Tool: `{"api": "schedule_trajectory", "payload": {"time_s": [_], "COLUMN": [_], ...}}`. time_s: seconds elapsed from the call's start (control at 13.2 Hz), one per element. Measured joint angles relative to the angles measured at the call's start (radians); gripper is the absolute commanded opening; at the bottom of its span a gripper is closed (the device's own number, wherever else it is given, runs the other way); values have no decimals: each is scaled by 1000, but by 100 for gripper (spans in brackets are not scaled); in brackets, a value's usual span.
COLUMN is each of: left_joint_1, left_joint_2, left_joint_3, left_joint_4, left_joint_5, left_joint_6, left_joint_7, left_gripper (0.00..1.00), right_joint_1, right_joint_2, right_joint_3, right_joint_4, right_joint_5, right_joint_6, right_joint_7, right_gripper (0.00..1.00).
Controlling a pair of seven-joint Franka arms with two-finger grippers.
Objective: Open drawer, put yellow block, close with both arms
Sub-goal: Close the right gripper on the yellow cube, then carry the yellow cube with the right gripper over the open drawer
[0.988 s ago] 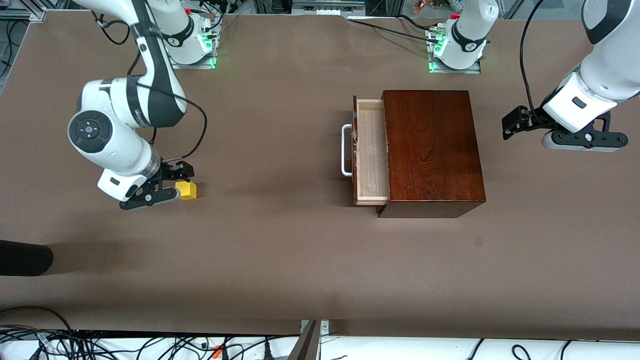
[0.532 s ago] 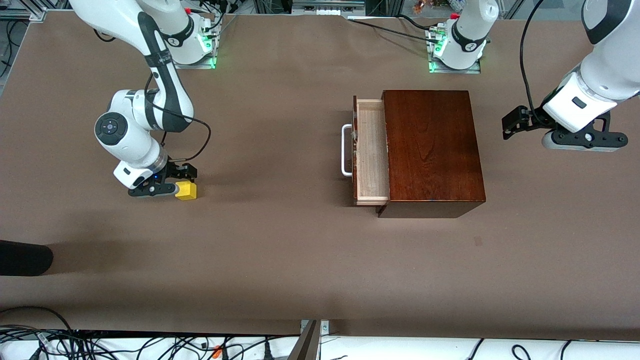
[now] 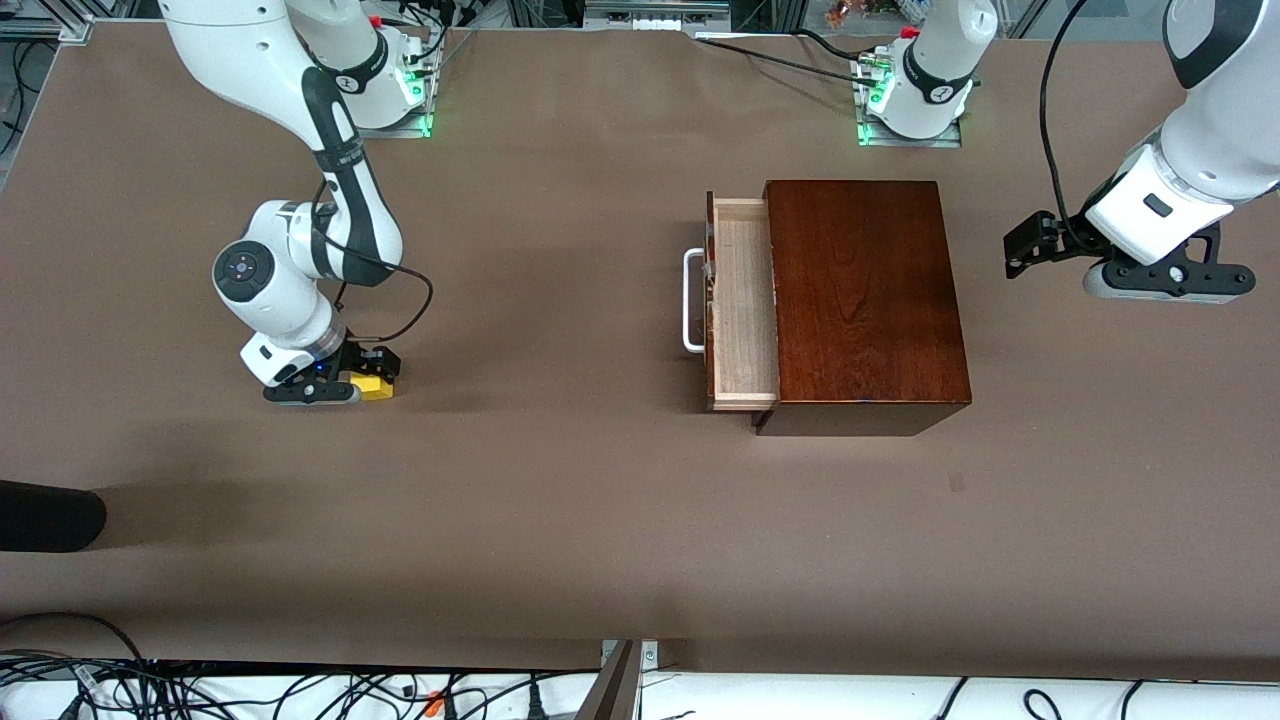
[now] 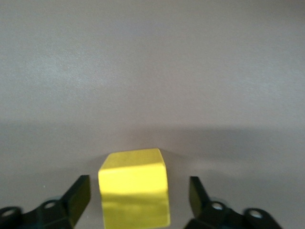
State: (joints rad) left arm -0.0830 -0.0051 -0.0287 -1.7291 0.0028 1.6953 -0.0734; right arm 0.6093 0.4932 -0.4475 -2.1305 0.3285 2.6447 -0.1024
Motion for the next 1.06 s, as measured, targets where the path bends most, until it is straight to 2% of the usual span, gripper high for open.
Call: {"api": "schedule_trajectory", "payload": {"time_s": [0.08,0.15,0.23,0.46,0.61,0.76,1.06], "left_joint_1": [0,0,0,0,0,0,0], "left_joint_2": [0,0,0,-1,-1,-1,-1], "left_joint_3": [0,0,0,0,0,0,0], "left_joint_4": [0,0,0,0,0,0,0], "left_joint_5": [0,0,0,0,0,0,0], "left_joint_6": [0,0,0,0,0,0,0], "left_joint_7": [0,0,0,0,0,0,0], "left_gripper": [100,100,100,100,100,100,100], "right_joint_1": [0,1,1,6,34,74,94], "right_joint_2": [7,10,10,8,-19,-59,-102], "right_joint_3": [2,2,3,6,15,15,17], "right_joint_4": [11,19,23,39,96,191,451], "right_joint_5": [1,1,2,2,2,1,-27], "right_joint_6": [0,0,-3,-45,-130,-284,-643], "right_joint_7": [0,-1,-5,-22,-26,-26,-31], "right_gripper": [30,8,0,0,0,0,0]}}
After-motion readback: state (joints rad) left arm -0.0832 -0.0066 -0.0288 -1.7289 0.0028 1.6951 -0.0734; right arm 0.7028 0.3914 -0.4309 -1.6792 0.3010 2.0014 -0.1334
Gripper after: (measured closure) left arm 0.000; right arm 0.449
